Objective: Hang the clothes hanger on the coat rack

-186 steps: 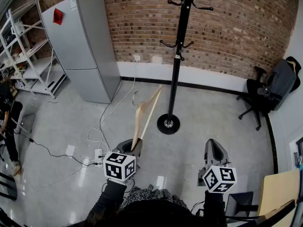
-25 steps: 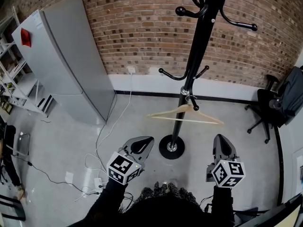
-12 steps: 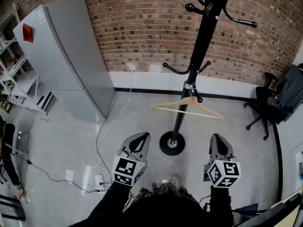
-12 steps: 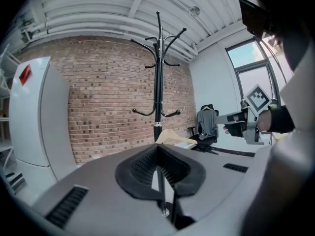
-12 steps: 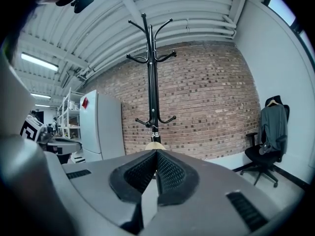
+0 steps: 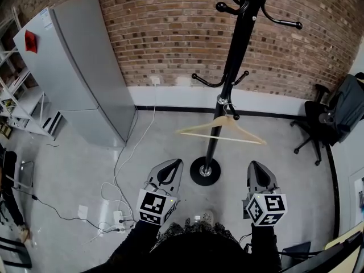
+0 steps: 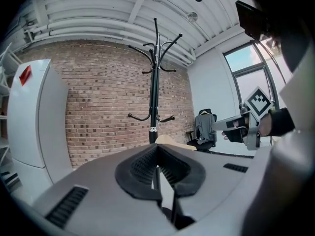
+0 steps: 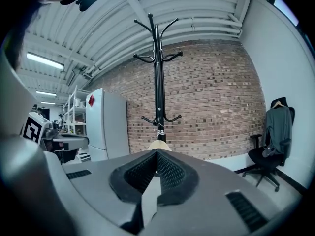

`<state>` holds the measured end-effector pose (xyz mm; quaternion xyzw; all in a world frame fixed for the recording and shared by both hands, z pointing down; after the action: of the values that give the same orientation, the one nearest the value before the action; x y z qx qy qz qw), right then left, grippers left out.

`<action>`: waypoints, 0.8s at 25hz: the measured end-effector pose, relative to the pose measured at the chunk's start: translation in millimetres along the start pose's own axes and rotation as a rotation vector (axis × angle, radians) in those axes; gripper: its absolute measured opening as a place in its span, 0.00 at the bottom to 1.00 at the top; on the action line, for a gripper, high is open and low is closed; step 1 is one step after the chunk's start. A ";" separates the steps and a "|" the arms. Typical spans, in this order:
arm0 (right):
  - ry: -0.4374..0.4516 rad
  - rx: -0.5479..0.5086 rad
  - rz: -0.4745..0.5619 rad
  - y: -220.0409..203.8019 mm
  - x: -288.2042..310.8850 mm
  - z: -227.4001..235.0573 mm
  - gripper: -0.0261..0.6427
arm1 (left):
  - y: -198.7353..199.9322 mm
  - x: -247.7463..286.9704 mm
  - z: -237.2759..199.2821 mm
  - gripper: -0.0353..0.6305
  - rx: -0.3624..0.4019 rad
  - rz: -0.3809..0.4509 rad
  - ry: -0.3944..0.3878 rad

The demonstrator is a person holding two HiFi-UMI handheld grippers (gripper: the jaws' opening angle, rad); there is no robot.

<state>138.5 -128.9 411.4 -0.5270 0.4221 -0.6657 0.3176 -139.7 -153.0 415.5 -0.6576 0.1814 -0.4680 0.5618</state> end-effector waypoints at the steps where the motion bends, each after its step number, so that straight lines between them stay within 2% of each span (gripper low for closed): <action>1: 0.001 -0.005 -0.003 -0.5 -0.1 -1.1 0.05 | 0.1 0.4 1.7 0.06 0.001 0.000 -0.004; 8: 0.008 -0.050 -0.013 -0.3 1.0 -3.8 0.05 | -2.4 5.2 8.1 0.06 0.014 -0.016 -0.020; 20: 0.026 -0.048 -0.014 1.2 7.5 2.8 0.05 | -7.0 15.6 7.0 0.06 0.028 -0.050 -0.024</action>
<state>139.4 -136.6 413.8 -0.5287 0.4383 -0.6645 0.2947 -128.2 -158.8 428.7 -0.6596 0.1514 -0.4763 0.5614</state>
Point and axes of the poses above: the fingertips, and each gripper's own axes: x forward along the fingers, z to its right, y out of its top, the point moved 7 cm from there along -x, backward along the fingers, and after that the axes turned 15 degrees about -z, right-handed, at the moved point
